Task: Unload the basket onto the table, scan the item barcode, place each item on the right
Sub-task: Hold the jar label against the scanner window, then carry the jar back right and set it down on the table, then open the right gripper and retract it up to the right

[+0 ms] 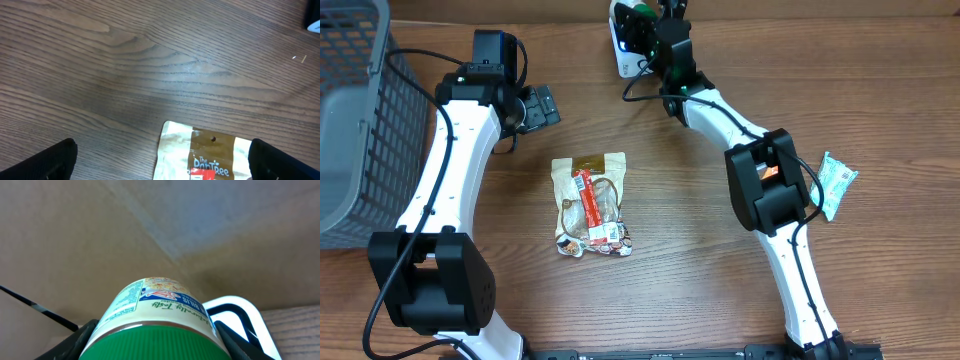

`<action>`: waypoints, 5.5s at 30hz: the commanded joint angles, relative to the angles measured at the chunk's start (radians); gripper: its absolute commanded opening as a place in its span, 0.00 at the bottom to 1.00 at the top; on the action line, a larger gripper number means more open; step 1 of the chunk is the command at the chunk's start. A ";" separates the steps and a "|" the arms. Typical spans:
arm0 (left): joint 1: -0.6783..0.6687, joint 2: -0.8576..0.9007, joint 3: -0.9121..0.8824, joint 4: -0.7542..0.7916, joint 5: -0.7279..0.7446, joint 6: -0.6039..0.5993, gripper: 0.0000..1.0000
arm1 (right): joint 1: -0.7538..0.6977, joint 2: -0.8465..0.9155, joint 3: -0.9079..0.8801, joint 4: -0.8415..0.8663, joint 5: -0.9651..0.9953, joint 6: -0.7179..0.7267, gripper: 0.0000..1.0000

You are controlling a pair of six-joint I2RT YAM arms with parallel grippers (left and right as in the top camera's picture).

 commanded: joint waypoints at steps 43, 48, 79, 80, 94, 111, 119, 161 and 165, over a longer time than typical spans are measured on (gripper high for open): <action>-0.002 -0.017 0.020 0.002 0.005 -0.007 1.00 | -0.146 -0.502 -0.225 -1.536 0.070 -0.176 0.04; -0.002 -0.017 0.020 0.002 0.005 -0.007 1.00 | -0.182 -0.502 -0.360 -1.509 0.092 -0.176 0.04; -0.002 -0.017 0.020 0.002 0.005 -0.007 1.00 | -0.362 -0.510 -0.401 -1.706 0.133 -0.176 1.00; -0.002 -0.017 0.020 0.002 0.005 -0.007 1.00 | -0.362 -0.510 -0.389 -1.715 0.133 -0.176 1.00; -0.002 -0.017 0.020 0.002 0.005 -0.007 1.00 | -0.362 -0.670 0.033 -1.995 0.079 -0.176 1.00; -0.002 -0.017 0.020 0.002 0.005 -0.007 1.00 | -0.362 -0.883 0.079 -1.986 0.031 -0.175 1.00; -0.002 -0.017 0.020 0.002 0.005 -0.007 1.00 | -0.362 -0.883 0.079 -1.986 0.031 -0.175 1.00; -0.002 -0.017 0.020 0.002 0.005 -0.007 1.00 | -0.362 -0.883 0.079 -1.986 0.031 -0.175 1.00; -0.002 -0.017 0.020 0.002 0.005 -0.007 1.00 | -0.362 -0.883 0.079 -1.986 0.031 -0.175 1.00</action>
